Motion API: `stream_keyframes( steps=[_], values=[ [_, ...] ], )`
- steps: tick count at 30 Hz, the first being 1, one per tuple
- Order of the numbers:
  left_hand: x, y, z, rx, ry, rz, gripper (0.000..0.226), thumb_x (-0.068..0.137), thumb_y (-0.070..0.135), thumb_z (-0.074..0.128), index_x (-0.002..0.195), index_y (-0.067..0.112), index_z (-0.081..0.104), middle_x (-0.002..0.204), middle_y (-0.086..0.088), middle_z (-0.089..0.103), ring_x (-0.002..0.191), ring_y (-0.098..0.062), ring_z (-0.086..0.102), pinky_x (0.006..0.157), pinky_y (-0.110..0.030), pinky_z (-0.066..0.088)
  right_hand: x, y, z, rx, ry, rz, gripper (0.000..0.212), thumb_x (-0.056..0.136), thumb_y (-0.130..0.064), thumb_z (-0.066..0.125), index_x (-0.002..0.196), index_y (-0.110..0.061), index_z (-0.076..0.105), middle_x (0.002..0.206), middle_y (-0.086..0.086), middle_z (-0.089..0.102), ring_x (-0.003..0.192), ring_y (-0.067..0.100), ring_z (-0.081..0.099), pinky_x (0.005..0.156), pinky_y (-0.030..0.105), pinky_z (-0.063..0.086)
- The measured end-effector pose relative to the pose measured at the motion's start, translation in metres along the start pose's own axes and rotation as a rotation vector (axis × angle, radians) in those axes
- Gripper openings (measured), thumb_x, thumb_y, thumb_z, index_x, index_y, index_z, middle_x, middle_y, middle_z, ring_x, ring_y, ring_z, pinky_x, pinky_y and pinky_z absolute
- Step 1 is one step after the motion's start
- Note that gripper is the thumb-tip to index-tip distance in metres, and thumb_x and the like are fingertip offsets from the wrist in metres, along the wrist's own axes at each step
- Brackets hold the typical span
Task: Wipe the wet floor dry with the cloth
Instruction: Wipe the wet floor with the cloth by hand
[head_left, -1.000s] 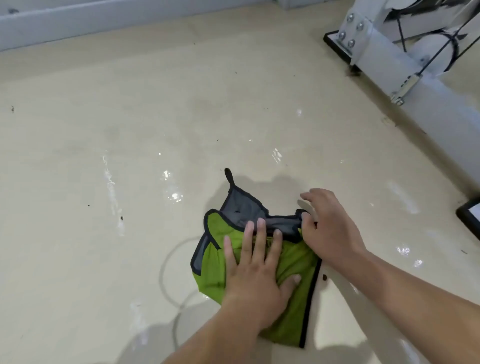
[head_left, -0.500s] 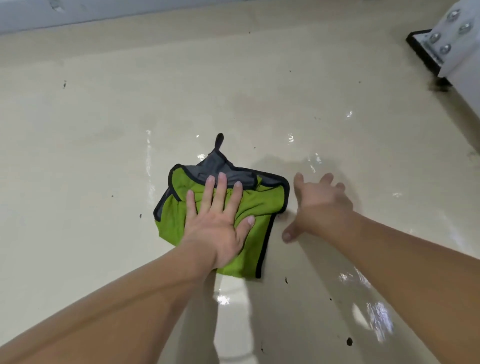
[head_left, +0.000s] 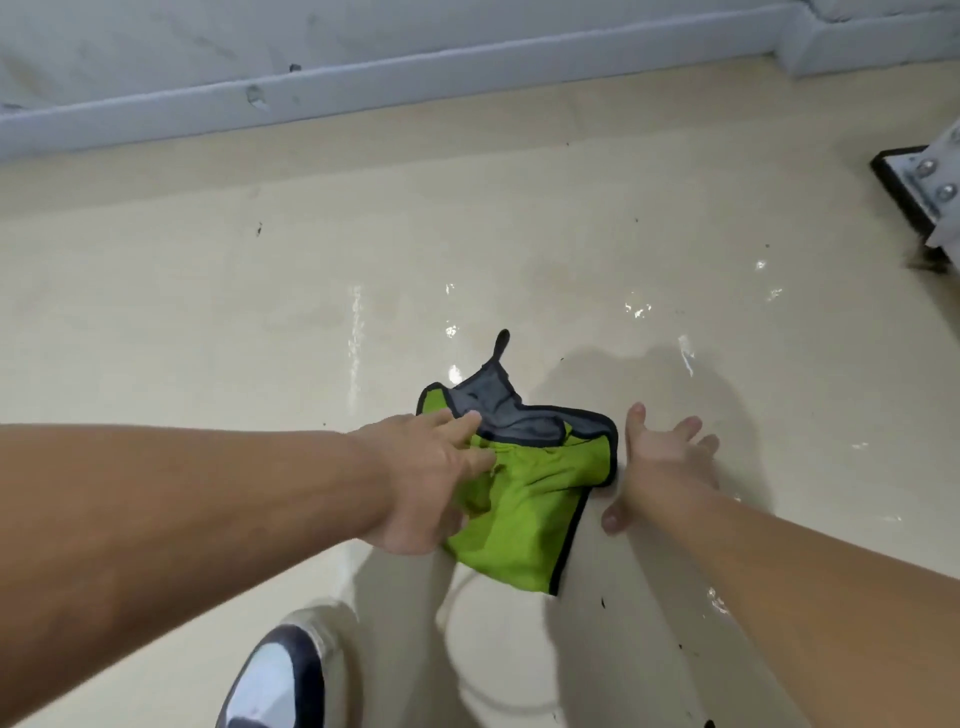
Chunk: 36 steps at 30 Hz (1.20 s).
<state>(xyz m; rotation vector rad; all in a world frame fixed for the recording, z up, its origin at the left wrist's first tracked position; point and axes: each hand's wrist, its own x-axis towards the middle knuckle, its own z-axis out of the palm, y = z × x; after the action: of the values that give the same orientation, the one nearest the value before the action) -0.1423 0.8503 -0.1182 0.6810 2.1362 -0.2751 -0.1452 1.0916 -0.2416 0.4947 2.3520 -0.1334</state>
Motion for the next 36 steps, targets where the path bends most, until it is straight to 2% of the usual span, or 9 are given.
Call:
stream_keyframes(
  steps=[7, 12, 14, 16, 19, 23, 26, 29, 36],
  values=[
    [0.098, 0.004, 0.048, -0.086, 0.079, 0.040, 0.081, 0.101, 0.067, 0.039, 0.160, 0.052, -0.015, 0.168, -0.014, -0.033, 0.152, -0.045, -0.032, 0.126, -0.063, -0.005, 0.002, 0.002, -0.001, 0.027, 0.013, -0.030, 0.157, 0.035, -0.039, 0.099, 0.154, -0.042, -0.005, 0.156, 0.024, 0.005, 0.144, 0.048, 0.014, 0.098, 0.053, 0.051],
    [0.165, -0.005, 0.051, -0.113, 0.243, 0.101, 0.090, 0.090, 0.087, 0.030, 0.152, 0.057, -0.027, 0.152, -0.009, -0.057, 0.131, -0.040, -0.060, 0.108, -0.074, -0.027, 0.002, 0.002, -0.004, -0.105, 0.010, -0.030, 0.149, 0.043, -0.051, 0.095, 0.155, -0.043, -0.003, 0.149, 0.017, 0.021, 0.133, 0.038, 0.033, 0.084, 0.043, 0.053],
    [0.189, -0.025, 0.035, -0.087, 0.316, 0.165, 0.090, 0.086, 0.093, 0.026, 0.152, 0.059, -0.025, 0.155, -0.007, -0.054, 0.133, -0.038, -0.059, 0.108, -0.072, -0.029, 0.005, -0.001, -0.015, -0.117, -0.044, -0.004, 0.127, 0.052, -0.057, 0.088, 0.152, -0.045, 0.011, 0.134, 0.009, 0.039, 0.116, 0.031, 0.048, 0.078, 0.040, 0.054],
    [0.208, -0.056, 0.016, -0.056, 0.412, 0.182, 0.088, 0.084, 0.096, 0.021, 0.154, 0.061, -0.019, 0.162, -0.005, -0.045, 0.140, -0.036, -0.053, 0.111, -0.072, -0.025, 0.010, -0.005, -0.032, -0.085, -0.022, -0.006, 0.076, 0.056, -0.066, 0.079, 0.121, -0.044, 0.045, 0.105, -0.004, 0.054, 0.093, 0.022, 0.058, 0.068, 0.036, 0.052],
    [0.223, -0.101, -0.004, -0.116, 0.534, 0.090, 0.084, 0.086, 0.094, 0.018, 0.157, 0.060, -0.010, 0.169, -0.005, -0.033, 0.149, -0.036, -0.042, 0.117, -0.071, -0.018, 0.022, -0.013, -0.051, 0.067, 0.123, -0.010, 0.049, 0.067, -0.070, 0.071, 0.086, -0.032, 0.046, 0.079, -0.006, 0.062, 0.074, 0.016, 0.062, 0.058, 0.034, 0.049],
    [0.211, -0.115, 0.025, -0.162, 0.666, -0.017, 0.074, 0.098, 0.080, 0.012, 0.164, 0.047, 0.007, 0.174, -0.009, -0.018, 0.155, -0.044, -0.025, 0.119, -0.075, -0.007, 0.042, -0.036, -0.061, 0.263, 0.136, -0.071, 0.056, 0.072, -0.056, 0.081, 0.110, -0.025, 0.053, 0.107, -0.001, 0.057, 0.094, 0.022, 0.063, 0.084, 0.044, 0.055],
    [0.190, -0.122, 0.062, 0.010, 0.675, 0.223, 0.070, 0.102, 0.074, 0.020, 0.164, 0.040, 0.024, 0.175, -0.002, 0.005, 0.157, -0.050, -0.009, 0.117, -0.079, 0.007, 0.056, -0.060, -0.071, 0.222, 0.107, -0.116, 0.077, 0.071, -0.053, 0.085, 0.131, -0.026, 0.046, 0.120, -0.005, 0.043, 0.104, 0.021, 0.059, 0.092, 0.042, 0.051],
    [0.194, -0.181, 0.056, 0.144, 0.665, 0.369, 0.069, 0.100, 0.079, 0.020, 0.162, 0.050, 0.017, 0.174, 0.009, -0.001, 0.158, -0.040, -0.020, 0.121, -0.073, -0.006, 0.070, -0.072, -0.086, 0.213, 0.082, -0.132, 0.084, 0.069, -0.052, 0.087, 0.135, -0.028, 0.041, 0.122, -0.003, 0.037, 0.106, 0.022, 0.055, 0.092, 0.041, 0.051],
    [0.214, -0.236, 0.039, -0.117, 0.700, -0.146, 0.067, 0.097, 0.081, 0.007, 0.160, 0.057, 0.001, 0.173, 0.006, -0.016, 0.156, -0.037, -0.027, 0.122, -0.071, -0.008, 0.122, -0.090, -0.122, 0.165, 0.099, 0.004, 0.124, 0.034, -0.065, 0.091, 0.136, -0.050, 0.021, 0.135, 0.008, 0.020, 0.126, 0.039, 0.034, 0.090, 0.049, 0.052]
  ],
)
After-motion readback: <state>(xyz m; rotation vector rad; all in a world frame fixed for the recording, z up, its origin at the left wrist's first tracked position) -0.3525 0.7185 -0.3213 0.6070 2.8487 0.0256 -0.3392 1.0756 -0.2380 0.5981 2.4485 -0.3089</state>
